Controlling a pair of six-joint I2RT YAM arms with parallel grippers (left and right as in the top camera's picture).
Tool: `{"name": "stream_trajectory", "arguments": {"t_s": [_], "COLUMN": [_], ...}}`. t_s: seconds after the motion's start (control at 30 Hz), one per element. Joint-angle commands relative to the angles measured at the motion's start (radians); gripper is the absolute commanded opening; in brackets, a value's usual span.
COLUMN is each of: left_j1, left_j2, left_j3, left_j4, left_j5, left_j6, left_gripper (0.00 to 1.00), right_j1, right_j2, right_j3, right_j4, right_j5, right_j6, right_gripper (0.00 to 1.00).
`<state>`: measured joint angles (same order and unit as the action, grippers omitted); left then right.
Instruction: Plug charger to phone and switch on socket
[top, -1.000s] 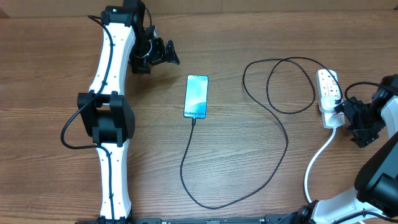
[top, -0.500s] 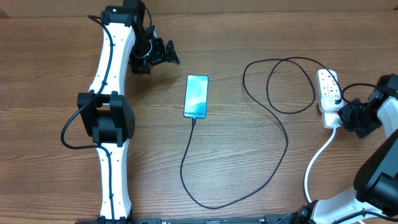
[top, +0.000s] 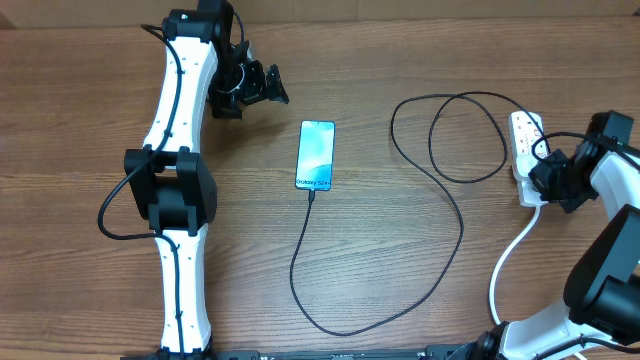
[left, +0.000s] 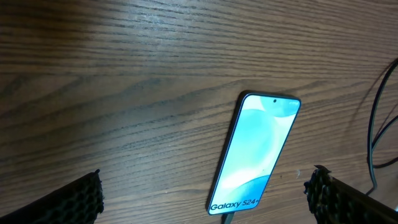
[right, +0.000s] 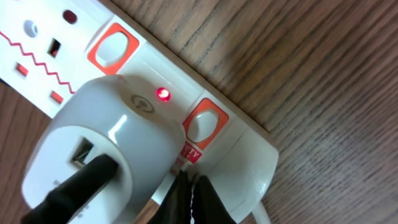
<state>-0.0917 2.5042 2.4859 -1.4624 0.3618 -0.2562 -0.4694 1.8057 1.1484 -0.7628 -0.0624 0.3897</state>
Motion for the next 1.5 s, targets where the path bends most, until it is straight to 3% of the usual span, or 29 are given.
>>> {"name": "stream_trajectory", "arguments": {"t_s": [0.0,0.27,0.6,0.73,0.83,0.93,1.1,1.2,1.27,1.33,1.47], "left_j1": [-0.008,-0.008,-0.008,-0.008,-0.008,-0.008,-0.008,-0.008,-0.008,-0.008,-0.008], "left_j2": [-0.019,-0.019,-0.019,-0.019,-0.019,-0.019,-0.019,-0.019,-0.019,-0.019,-0.019], "left_j3": [0.002,0.002,0.002,0.002,0.002,0.002,0.002,0.002,0.002,0.002,0.002], "left_j4": [0.001,0.001,0.001,0.001,0.001,0.001,0.001,0.001,0.001,0.001,0.001], "left_j5": [-0.007,-0.007,-0.007,-0.007,-0.007,-0.007,-0.007,-0.007,-0.007,-0.007,-0.007], "left_j6": [0.006,0.006,0.006,0.006,0.006,0.006,0.006,0.006,0.006,0.006,0.006], "left_gripper": [1.00,1.00,1.00,1.00,0.99,1.00,1.00,1.00,1.00,1.00,1.00], "right_j1": [0.005,0.005,0.005,0.005,0.005,0.017,0.073,0.114,0.158,0.205,0.278], "right_j2": [0.003,0.003,0.001,0.001,0.001,0.001,0.001,0.001,0.001,0.001,0.001], "right_j3": [-0.036,-0.077,0.223,0.307,0.304,0.294,0.284,0.283,0.283,0.283,0.283], "right_j4": [0.021,0.061,-0.226,-0.355,-0.398,-0.461,-0.532,-0.550,-0.555,-0.548,-0.486], "right_j5": [0.033,0.032,-0.011,-0.019,-0.095,-0.142,-0.141,-0.141,-0.141,-0.131,-0.035], "right_j6": [0.006,0.005,0.002,0.002,0.001,0.001,-0.002,-0.051,-0.140,-0.226,-0.269], "right_gripper": [0.04,0.04,0.04,0.21,0.43,0.47,0.64,0.70,0.79,1.00,1.00]}}
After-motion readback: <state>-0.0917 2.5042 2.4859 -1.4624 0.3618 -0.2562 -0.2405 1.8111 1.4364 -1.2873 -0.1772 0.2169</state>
